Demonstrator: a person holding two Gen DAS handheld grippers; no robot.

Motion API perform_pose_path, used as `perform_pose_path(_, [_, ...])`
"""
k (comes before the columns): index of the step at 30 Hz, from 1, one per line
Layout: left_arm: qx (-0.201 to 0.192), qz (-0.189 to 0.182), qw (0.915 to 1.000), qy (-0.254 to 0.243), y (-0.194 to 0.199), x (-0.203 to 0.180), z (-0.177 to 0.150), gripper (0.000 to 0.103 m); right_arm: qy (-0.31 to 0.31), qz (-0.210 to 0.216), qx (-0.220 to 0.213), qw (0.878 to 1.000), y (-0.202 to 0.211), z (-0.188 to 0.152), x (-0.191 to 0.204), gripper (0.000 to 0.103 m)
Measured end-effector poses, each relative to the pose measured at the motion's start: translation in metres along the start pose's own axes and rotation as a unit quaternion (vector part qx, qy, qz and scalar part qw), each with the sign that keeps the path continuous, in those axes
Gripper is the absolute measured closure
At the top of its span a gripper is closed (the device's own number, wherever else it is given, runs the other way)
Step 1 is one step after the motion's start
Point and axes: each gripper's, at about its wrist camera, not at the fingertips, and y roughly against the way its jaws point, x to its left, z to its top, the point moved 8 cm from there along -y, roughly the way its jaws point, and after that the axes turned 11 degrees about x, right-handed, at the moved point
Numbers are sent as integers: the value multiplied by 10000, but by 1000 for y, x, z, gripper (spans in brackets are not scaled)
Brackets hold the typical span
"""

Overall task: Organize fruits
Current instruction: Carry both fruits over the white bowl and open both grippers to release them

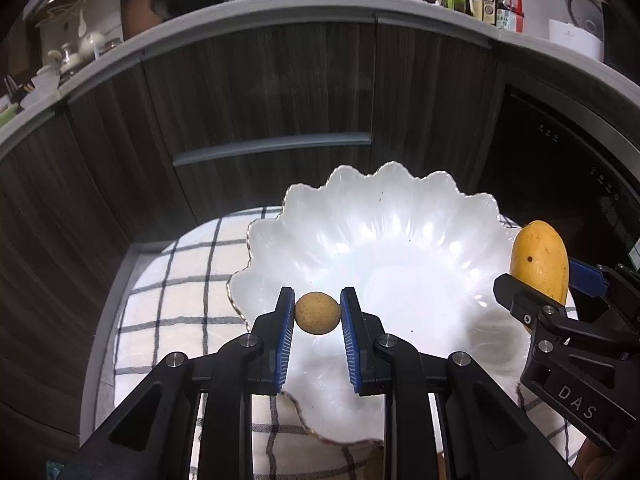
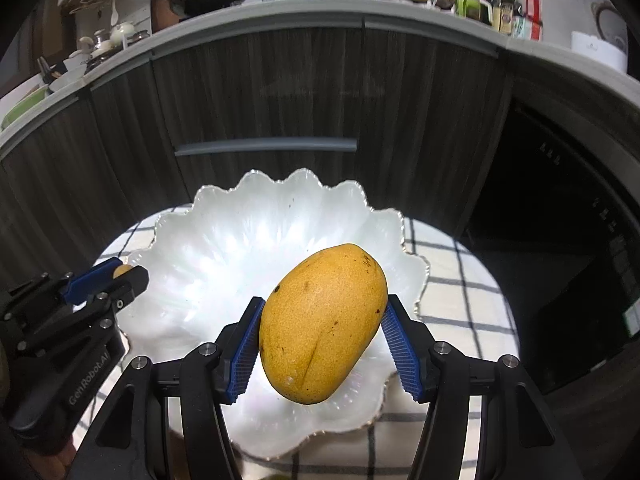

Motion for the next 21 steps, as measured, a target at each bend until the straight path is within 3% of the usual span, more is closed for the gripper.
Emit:
perform_pose_path(17, [602,-192,9979,-111,-44,-9,0,79,47,9,639,9979,-48,-2,-1,43])
perform_pose_path(21, [635,-136,9978,-129,-46,-7,0,73,31,7,695,9976,-53,-4,-1,43])
